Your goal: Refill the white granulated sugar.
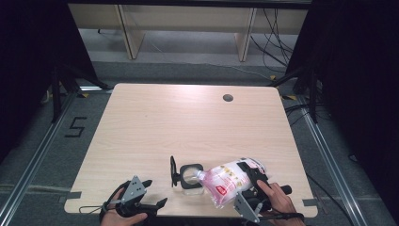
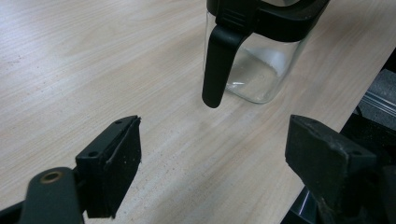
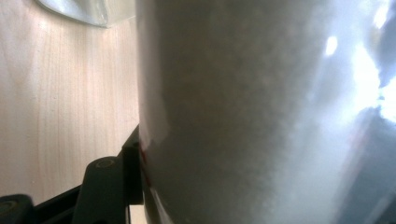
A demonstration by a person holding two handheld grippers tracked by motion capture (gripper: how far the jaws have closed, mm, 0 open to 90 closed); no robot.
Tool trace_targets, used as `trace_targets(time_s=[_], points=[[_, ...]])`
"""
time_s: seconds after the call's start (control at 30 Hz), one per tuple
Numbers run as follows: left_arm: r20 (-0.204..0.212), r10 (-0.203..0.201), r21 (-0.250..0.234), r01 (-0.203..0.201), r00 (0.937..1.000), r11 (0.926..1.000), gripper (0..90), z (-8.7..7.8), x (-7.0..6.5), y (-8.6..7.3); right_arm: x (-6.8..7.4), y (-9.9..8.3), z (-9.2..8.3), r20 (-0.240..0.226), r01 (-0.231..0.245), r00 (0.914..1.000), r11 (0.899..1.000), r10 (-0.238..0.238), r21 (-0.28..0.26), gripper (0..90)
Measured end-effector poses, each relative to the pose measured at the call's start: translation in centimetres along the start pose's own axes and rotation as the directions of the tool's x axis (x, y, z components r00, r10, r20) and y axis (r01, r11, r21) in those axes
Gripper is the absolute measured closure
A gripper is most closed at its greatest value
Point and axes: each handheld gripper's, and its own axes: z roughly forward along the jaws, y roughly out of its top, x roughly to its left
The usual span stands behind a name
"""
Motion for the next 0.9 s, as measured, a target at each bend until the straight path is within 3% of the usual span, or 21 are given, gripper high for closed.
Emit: trace_targets(time_s=[0.03,0.07,0.1,0.13,0.2,0.27,0.3,0.33,0.37,0.4,0.43,0.47,0.5,0.53,0.57,0.6,0.63,0.67,0.7,0.77,0.9], points=[[0.005,0.019,0.013,-0.019,0.9998,0.9997,18.0,-0.1,0.1,0.0,0.0,0.0,0.0,0.0,0.0,1.0,1.0,0.0,0.0,39.8],[0.008,0.019,0.004,-0.019,0.9998,0.9998,18.0,0.0,0.2,0.0,0.0,0.1,0.0,0.011,0.036,0.9993,0.999,-0.036,0.009,39.8],[0.003,-0.011,0.014,0.011,0.9999,0.9998,18.0,0.0,0.0,-0.1,-0.2,0.4,0.0,0.043,0.159,0.9863,0.987,-0.159,0.011,39.8],[0.005,-0.001,0.017,0.001,1.0,0.9998,18.0,0.0,0.1,-0.1,0.6,0.4,-0.2,0.047,0.084,0.9952,0.995,-0.086,0.05,39.9],[0.013,-0.006,0.014,0.006,0.9999,0.9999,18.0,0.0,0.0,-0.1,-0.3,0.6,0.1,0.046,0.221,0.9741,0.975,-0.221,0.019,40.1],[0.009,-0.023,0.004,0.023,0.9997,0.9997,18.0,0.1,-0.2,-0.1,-0.3,0.7,0.2,0.051,0.226,0.9727,0.974,-0.227,0.023,40.1],[0.009,-0.007,0.014,0.007,0.9999,0.9999,18.0,0.0,0.0,-0.1,0.1,0.6,0.1,0.056,0.2,0.9775,0.978,-0.203,0.056,40.1],[0.004,-0.019,-0.002,0.019,0.9998,0.9998,18.0,0.0,-0.1,-0.1,0.1,0.7,0.2,0.061,0.244,0.9668,0.968,-0.248,0.062,40.2],[0.005,-0.017,-0.002,0.017,0.9998,0.9998,18.0,0.1,0.0,-0.1,0.2,0.8,0.1,0.072,0.259,0.9618,0.963,-0.264,0.075,40.2],[0.006,0.008,0.003,-0.008,0.9999,1.0,18.0,0.0,0.1,0.0,0.5,0.8,0.1,0.071,0.24,0.9668,0.967,-0.246,0.083,40.3],[0.007,0.007,0.004,-0.007,0.9999,1.0,18.0,0.0,0.1,0.0,0.3,1.0,0.0,0.074,0.292,0.9518,0.953,-0.298,0.079,40.3],[0.007,0.009,0.004,-0.009,0.9999,1.0,18.0,0.1,0.1,0.0,0.3,1.1,-0.1,0.07,0.301,0.9492,0.95,-0.307,0.081,40.4],[0.007,-0.003,-0.005,0.003,1.0,1.0,18.0,0.1,0.0,0.0,0.1,1.2,-0.1,0.081,0.327,0.9398,0.942,-0.332,0.074,40.4],[0.007,-0.001,-0.003,0.001,1.0,1.0,18.0,0.1,0.0,0.0,0.4,1.3,-0.2,0.074,0.302,0.9482,0.948,-0.309,0.097,40.5],[0.002,0.028,0.02,-0.028,0.9996,0.9994,18.0,0.0,0.2,0.0,0.7,1.3,-0.1,0.08,0.271,0.9574,0.959,-0.277,0.088,40.5],[-0.002,0.039,0.029,-0.039,0.9992,0.9988,18.0,-0.1,0.3,0.0,0.3,1.5,-0.2,0.077,0.347,0.9315,0.932,-0.356,0.102,40.6],[-0.003,0.04,0.03,-0.04,0.9992,0.9987,18.0,-0.1,0.3,0.0,0.6,1.5,-0.2,0.095,0.311,0.943,0.946,-0.319,0.089,40.6],[-0.003,0.038,0.028,-0.038,0.9993,0.9989,18.0,-0.1,0.3,0.0,0.7,1.6,-0.2,0.081,0.307,0.9454,0.946,-0.316,0.101,40.7],[-0.004,0.039,0.029,-0.039,0.9992,0.9988,18.0,-0.1,0.3,0.0,0.5,1.6,-0.2,0.097,0.336,0.9341,0.938,-0.344,0.09,40.7],[-0.004,0.041,0.032,-0.04,0.9992,0.9987,18.0,0.0,0.3,0.0,0.5,1.8,-0.4,0.09,0.333,0.9348,0.936,-0.344,0.111,40.8],[0.007,0.007,0.0,-0.007,1.0,1.0,18.0,0.2,0.0,0.0,0.1,1.9,-0.3,0.102,0.35,0.9275,0.931,-0.36,0.103,40.9]])
